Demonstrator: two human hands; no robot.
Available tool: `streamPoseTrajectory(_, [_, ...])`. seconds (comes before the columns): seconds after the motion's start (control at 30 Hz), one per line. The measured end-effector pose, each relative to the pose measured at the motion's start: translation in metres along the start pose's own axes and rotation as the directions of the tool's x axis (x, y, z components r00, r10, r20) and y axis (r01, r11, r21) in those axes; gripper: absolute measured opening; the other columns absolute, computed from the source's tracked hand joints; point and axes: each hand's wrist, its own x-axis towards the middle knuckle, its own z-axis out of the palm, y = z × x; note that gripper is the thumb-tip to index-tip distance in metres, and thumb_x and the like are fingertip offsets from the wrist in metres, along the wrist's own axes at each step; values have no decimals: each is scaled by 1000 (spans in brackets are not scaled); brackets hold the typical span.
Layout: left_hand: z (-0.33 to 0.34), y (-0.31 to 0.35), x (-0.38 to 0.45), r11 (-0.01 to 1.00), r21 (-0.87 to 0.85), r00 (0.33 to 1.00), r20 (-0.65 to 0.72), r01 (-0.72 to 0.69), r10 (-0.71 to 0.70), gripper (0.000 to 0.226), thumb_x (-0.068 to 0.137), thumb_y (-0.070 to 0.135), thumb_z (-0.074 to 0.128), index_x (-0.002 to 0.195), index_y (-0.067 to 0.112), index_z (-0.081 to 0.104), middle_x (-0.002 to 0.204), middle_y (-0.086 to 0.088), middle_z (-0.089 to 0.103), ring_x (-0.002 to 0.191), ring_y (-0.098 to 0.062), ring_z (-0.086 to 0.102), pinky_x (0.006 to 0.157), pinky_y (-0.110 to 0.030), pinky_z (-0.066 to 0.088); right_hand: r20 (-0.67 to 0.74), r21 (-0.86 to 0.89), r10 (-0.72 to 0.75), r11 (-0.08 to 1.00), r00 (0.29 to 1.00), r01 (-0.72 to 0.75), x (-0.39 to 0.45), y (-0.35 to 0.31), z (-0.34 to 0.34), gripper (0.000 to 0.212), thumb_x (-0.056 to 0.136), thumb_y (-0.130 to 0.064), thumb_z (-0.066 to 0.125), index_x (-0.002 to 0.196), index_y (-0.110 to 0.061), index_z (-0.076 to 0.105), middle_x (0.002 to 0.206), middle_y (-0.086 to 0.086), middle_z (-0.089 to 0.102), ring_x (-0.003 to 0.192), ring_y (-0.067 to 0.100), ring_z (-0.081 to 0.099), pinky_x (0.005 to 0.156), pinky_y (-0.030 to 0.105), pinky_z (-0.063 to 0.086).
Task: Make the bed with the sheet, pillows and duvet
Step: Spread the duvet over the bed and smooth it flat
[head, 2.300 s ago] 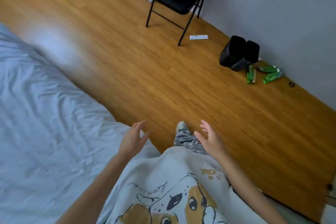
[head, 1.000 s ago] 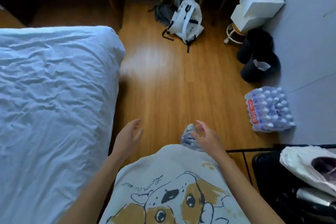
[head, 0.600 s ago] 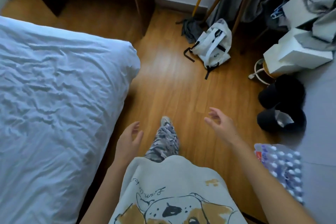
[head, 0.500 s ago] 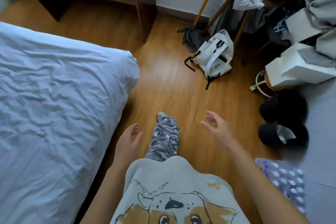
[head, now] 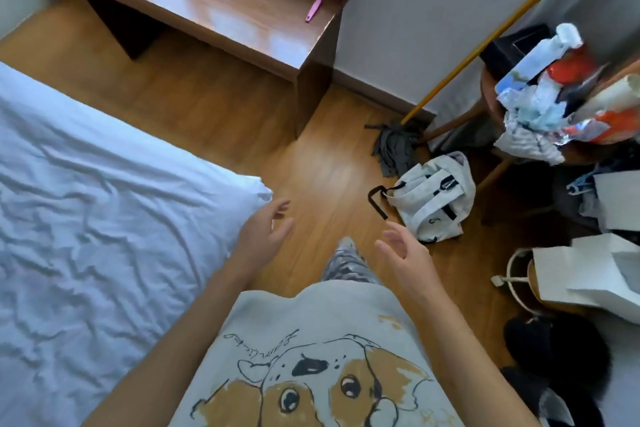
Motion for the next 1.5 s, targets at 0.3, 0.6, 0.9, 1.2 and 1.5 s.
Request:
streamPoseTrajectory(0.3, [-68,-14,193,968,-67,950,-186,241,-249,49,82,40,49,125,19,58,115,12,60,106,-13,60,93,-34,47,255,-77,-157,980,954,182,285,-115,0,50,92,-43,58,137,-24,47,120,-13,58,112,3,53,96,29,46])
streamPoseTrajectory(0.6, [-167,-10,301,837,-350,671,-501,420,-546,32,93,14,60,125,19,58,116,10,62,104,-13,60,94,-33,46,594,-164,-355,825,722,540,504,-329,43,52,87,-54,58,134,-33,48,119,-21,58,111,0,55,96,26,44])
streamPoseTrajectory(0.9, [-271,-85,376,658,-631,391,-530,412,-752,32,95,12,57,127,15,57,119,2,63,106,-18,59,93,-31,43,768,-158,-315,750,557,642,599,-473,192,52,89,-48,59,136,-27,48,124,-11,60,113,3,54,98,26,44])
streamPoseTrajectory(1.2, [-485,-181,459,760,-442,504,-571,477,-648,35,95,23,57,130,20,56,127,6,60,115,-13,57,95,-28,43,793,-170,-344,668,503,725,651,-648,359,53,89,-51,57,136,-28,47,126,-13,59,112,1,53,95,22,43])
streamPoseTrajectory(1.5, [-643,-222,527,804,-319,518,-633,502,-575,40,98,28,51,138,21,49,138,6,53,125,-11,51,96,-21,39,879,-156,-280,597,387,787,691,-780,498,52,91,-42,60,138,-24,47,127,-6,60,116,10,55,96,26,44])
